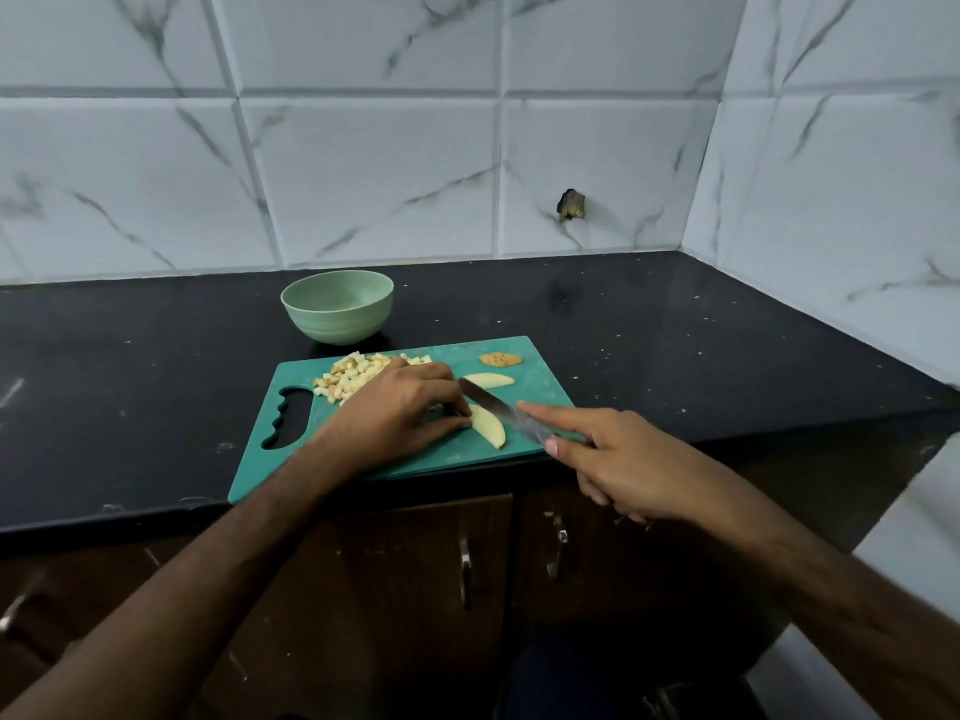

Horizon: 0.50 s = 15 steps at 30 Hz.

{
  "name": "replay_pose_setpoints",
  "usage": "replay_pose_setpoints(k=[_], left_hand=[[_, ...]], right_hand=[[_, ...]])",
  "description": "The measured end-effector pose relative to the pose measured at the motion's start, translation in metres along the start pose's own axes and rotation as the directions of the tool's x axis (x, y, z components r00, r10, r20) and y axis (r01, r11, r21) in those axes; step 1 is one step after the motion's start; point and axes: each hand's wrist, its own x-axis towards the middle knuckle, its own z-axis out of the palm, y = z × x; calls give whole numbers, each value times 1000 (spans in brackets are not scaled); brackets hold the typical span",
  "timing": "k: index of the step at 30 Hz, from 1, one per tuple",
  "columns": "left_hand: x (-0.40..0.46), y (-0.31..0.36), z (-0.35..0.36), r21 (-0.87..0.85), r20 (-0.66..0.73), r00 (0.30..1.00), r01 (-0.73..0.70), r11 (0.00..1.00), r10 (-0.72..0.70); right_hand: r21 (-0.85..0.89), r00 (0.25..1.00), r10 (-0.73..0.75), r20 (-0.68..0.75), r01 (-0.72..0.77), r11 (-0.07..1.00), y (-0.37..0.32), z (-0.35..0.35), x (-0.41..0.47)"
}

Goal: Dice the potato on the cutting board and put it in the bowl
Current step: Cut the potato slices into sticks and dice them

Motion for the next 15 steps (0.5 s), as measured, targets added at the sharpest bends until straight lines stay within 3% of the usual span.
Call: replay_pose_setpoints(k=[5,15], left_hand=[[-3,4,0,-24,-22,1000,14,1000,-14],[-4,9,-1,-35,-45,999,27,999,-29]], right_hand=[[-212,999,-41,-27,35,977,-13,9,-12],[-319,997,-63,-45,45,947,-11,14,-11]])
